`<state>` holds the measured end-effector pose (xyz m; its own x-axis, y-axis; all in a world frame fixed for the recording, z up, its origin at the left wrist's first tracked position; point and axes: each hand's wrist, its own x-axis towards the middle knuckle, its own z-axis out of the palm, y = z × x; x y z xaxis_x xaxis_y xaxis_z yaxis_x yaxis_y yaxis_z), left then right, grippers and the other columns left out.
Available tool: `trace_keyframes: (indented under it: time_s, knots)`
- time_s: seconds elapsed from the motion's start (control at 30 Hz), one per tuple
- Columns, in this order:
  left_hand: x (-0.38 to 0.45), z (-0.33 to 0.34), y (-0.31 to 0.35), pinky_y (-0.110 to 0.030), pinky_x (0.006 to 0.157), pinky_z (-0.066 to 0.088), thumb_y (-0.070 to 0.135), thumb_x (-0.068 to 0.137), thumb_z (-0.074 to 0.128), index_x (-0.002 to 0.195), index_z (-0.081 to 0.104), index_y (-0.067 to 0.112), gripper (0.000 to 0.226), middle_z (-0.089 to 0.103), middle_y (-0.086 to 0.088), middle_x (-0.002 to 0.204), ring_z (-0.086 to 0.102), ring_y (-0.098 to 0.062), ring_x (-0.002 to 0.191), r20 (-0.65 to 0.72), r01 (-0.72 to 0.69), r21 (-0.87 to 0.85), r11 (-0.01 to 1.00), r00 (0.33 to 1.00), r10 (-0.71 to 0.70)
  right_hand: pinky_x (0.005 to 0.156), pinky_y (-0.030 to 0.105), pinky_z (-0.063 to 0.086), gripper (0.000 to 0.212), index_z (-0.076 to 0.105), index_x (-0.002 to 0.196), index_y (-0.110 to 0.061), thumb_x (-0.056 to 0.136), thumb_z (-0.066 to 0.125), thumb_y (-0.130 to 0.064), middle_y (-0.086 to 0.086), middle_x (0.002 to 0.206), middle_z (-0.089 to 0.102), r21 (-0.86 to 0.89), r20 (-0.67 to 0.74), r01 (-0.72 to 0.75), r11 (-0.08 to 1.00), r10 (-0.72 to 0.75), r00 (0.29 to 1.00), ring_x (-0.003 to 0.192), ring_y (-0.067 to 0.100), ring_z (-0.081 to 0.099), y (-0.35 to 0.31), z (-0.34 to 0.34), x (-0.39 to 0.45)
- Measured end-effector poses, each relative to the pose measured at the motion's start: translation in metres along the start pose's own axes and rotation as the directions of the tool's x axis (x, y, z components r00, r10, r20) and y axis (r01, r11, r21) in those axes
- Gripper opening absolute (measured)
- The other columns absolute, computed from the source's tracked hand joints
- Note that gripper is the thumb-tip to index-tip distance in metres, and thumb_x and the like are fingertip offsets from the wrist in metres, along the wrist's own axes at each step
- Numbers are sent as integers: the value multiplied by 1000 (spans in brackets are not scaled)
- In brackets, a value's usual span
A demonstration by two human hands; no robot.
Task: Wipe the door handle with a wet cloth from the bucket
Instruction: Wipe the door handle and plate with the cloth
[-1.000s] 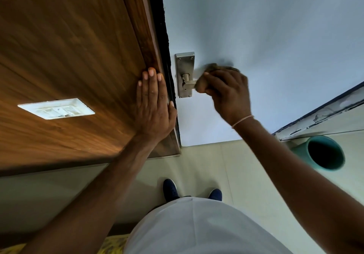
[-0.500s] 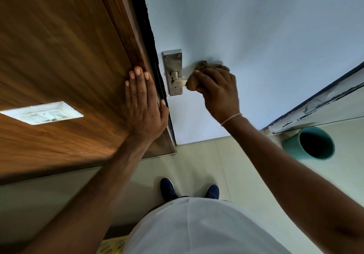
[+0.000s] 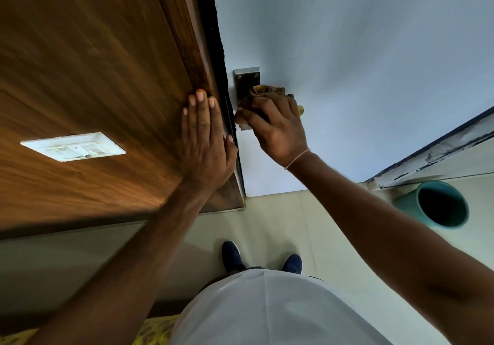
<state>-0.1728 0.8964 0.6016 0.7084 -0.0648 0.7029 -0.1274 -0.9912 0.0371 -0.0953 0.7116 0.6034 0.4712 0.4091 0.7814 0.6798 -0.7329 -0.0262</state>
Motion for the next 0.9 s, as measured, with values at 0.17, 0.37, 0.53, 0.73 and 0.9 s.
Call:
trace_keyframes:
  time_s: [0.17,0.37,0.53,0.73,0.9]
  knots:
    - [-2,1,-4,-51,136,19,21,100,63,169,6,1,91,31,-29,170,19,-41,163,-15,-27,6,1000,1000,27,96,44,50,20,82,118,-16,101,73,-10,15,116,76,31,-53,-114,993,116,992,109,39,70,18,-9,-17]
    - [-2,1,-3,-52,137,16,21,98,65,169,3,0,96,30,-33,170,18,-43,162,20,-18,-7,1000,1000,18,92,45,55,16,83,115,-15,102,74,-11,12,118,78,76,-24,-7,997,9,1000,112,37,72,-9,7,7]
    - [-2,0,-4,-51,136,17,20,98,64,169,5,0,94,30,-31,170,19,-42,162,8,-27,0,1000,1000,27,99,46,53,22,80,122,-14,101,76,-18,11,121,77,29,-55,-79,997,80,995,115,35,71,20,-9,-10]
    - [-1,-1,-1,-50,137,15,22,99,61,169,8,-1,90,31,-31,170,18,-42,162,8,-11,8,1000,1000,11,101,48,52,35,74,131,-8,97,77,-15,10,131,75,0,74,-166,986,166,983,117,36,69,15,-1,-5]
    - [1,1,6,-51,136,15,23,99,64,163,24,-10,83,33,-37,167,22,-47,160,1,35,20,999,999,-35,102,46,49,30,72,129,-13,100,67,-20,5,128,76,-67,137,-154,986,162,977,117,31,69,9,-7,2]
